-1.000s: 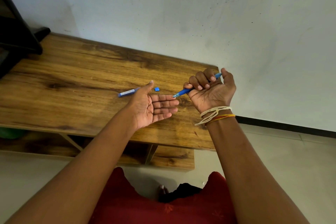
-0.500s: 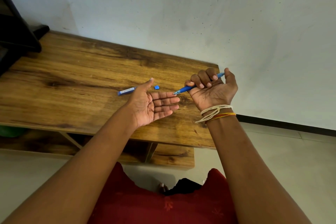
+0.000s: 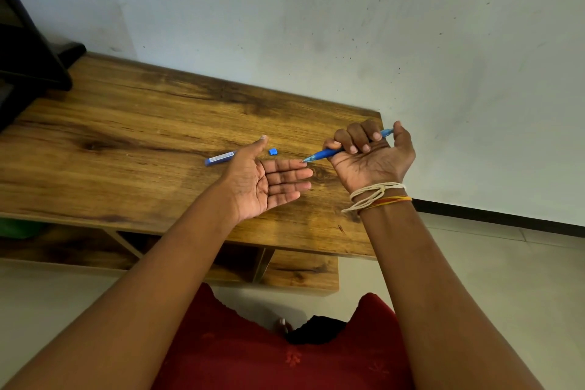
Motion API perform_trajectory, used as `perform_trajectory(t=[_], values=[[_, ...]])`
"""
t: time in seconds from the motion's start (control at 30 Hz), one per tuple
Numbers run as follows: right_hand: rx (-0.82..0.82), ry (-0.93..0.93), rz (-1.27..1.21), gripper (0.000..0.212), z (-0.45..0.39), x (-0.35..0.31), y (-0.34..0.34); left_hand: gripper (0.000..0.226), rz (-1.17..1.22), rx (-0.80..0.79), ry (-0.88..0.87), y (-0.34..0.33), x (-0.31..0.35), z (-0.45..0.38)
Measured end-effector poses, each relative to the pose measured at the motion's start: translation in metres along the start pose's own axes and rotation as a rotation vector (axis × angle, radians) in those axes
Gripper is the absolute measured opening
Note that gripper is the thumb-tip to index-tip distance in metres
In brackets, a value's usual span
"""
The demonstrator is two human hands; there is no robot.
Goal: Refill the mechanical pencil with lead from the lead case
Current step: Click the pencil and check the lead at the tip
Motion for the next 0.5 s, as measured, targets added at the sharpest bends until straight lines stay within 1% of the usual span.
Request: perform_trajectory(t=[0.3,0.5], values=[[0.040,0.004,-0.012,0.046,-0.0010,0.0026,0.0011,0.076,-0.002,0.010,-0.003,0.0029,0.0009,0.0002],[0.038,0.008,-0.015,0.049,-0.0013,0.0037,0.0031,0.076,0.008,0.010,-0.003,0.0026,0.0006,0.0003]])
Point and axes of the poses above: each hand's wrist, its own z-axis away from the middle knuckle, its own y-axis out of the back of the hand, x = y × z, the point moved 2 cm from there along -z, towards the middle knuckle, and after that the axes turned 2 degrees about z, right-handed, at the moved point
